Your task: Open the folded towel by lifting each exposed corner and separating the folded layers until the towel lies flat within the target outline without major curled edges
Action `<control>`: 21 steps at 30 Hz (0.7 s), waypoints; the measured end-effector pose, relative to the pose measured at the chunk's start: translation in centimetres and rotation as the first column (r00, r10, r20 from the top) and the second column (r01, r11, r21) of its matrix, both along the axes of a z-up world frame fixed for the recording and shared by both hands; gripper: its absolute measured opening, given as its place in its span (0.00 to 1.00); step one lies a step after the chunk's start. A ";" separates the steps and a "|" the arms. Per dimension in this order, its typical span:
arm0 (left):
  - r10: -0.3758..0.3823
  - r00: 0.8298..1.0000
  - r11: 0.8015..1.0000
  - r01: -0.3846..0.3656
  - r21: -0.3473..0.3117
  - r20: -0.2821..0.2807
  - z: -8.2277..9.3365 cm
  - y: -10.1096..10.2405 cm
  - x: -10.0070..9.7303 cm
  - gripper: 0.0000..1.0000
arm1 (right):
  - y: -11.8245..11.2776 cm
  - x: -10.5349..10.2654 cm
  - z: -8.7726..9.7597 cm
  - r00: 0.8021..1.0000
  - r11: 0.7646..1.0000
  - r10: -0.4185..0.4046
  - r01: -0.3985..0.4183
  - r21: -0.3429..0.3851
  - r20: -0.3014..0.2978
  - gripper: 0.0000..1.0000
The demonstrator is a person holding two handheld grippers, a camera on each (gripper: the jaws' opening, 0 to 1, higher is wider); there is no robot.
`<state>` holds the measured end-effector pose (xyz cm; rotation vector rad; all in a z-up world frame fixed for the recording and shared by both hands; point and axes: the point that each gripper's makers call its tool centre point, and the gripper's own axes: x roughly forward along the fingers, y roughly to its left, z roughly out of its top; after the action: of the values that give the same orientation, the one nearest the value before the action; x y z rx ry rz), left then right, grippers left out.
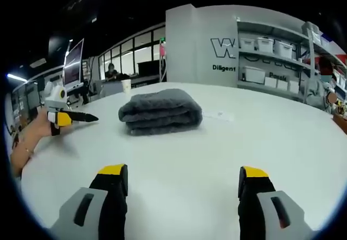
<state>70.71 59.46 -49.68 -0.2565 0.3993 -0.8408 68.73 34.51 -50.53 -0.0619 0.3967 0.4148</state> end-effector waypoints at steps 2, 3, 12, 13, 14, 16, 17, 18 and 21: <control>0.000 1.000 1.000 0.000 0.001 0.000 0.0 0.0 0.0 0.95 | 0.5 -0.1 0.4 1.000 1.000 0.017 -0.017 0.000 0.014 0.82; 0.000 1.000 1.000 0.000 0.001 0.000 0.0 0.0 0.0 0.95 | 0.6 -0.1 0.4 1.000 1.000 0.021 -0.021 0.001 0.018 0.81; -0.001 1.000 1.000 0.001 0.002 -0.003 -0.1 0.0 -0.2 0.94 | 3.5 0.4 2.5 0.981 0.989 0.123 -0.110 -0.095 0.150 0.82; -0.001 1.000 1.000 0.001 0.002 -0.003 -0.1 0.0 -0.2 0.94 | 3.7 0.5 2.5 0.980 0.988 0.127 -0.112 -0.102 0.153 0.81; -0.002 1.000 1.000 0.002 0.003 -0.004 -0.1 0.0 -0.2 0.94 | 3.9 0.5 2.4 0.979 0.988 0.131 -0.116 -0.102 0.154 0.81; -0.001 1.000 1.000 0.001 0.004 -0.005 -0.1 0.1 -0.1 0.94 | 4.6 0.4 2.5 0.976 0.986 0.151 -0.138 -0.089 0.155 0.81; -0.001 1.000 1.000 0.001 0.004 -0.005 -0.1 0.1 -0.1 0.94 | 4.8 0.4 2.5 0.975 0.986 0.156 -0.144 -0.089 0.156 0.79; -0.001 1.000 1.000 0.001 0.003 -0.005 -0.1 0.1 -0.1 0.94 | 5.1 0.4 2.4 0.974 0.984 0.164 -0.151 -0.093 0.157 0.78; -0.002 1.000 1.000 0.002 0.003 -0.005 0.0 0.1 -0.2 0.94 | 5.4 0.3 2.4 0.971 0.982 0.173 -0.157 -0.106 0.166 0.74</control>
<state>70.53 59.53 -49.72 -0.2555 0.4053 -0.8416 69.07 39.94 -48.17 -0.2211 0.2382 0.5513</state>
